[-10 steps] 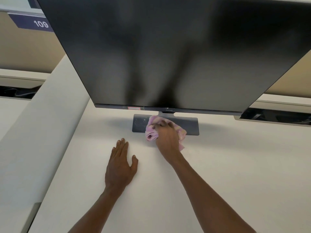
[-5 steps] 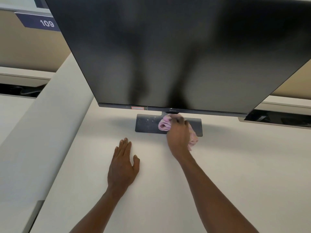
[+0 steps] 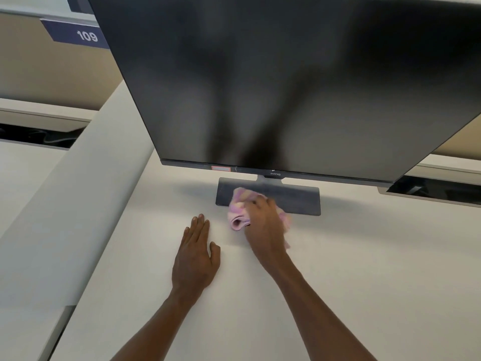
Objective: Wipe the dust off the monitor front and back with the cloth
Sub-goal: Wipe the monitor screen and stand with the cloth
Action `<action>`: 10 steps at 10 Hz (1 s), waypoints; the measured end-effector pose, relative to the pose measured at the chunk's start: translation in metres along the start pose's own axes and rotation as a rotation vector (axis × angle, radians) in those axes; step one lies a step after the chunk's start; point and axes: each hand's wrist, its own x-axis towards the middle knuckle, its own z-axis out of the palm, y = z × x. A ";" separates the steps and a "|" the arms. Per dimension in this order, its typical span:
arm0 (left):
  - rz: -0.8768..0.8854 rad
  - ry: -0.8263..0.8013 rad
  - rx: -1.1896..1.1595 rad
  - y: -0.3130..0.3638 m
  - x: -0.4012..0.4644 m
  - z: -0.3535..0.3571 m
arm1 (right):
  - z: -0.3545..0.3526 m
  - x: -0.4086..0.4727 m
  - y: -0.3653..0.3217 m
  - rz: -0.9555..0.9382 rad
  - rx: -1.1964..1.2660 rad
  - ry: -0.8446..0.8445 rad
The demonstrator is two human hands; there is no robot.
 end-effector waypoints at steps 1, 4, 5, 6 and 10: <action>0.002 0.006 -0.006 0.002 0.000 -0.001 | -0.002 -0.005 0.006 0.531 0.887 -0.355; 0.000 -0.004 0.002 0.000 0.000 0.000 | -0.005 0.057 -0.016 0.351 0.709 -0.216; 0.003 -0.003 0.011 0.000 0.001 0.000 | -0.002 0.062 -0.025 0.172 0.687 -0.220; 0.008 -0.006 0.016 0.000 0.002 0.000 | 0.005 0.053 -0.029 -0.009 0.760 -0.296; 0.003 -0.018 0.009 -0.001 0.001 0.000 | 0.025 0.015 0.065 -0.164 0.913 -0.192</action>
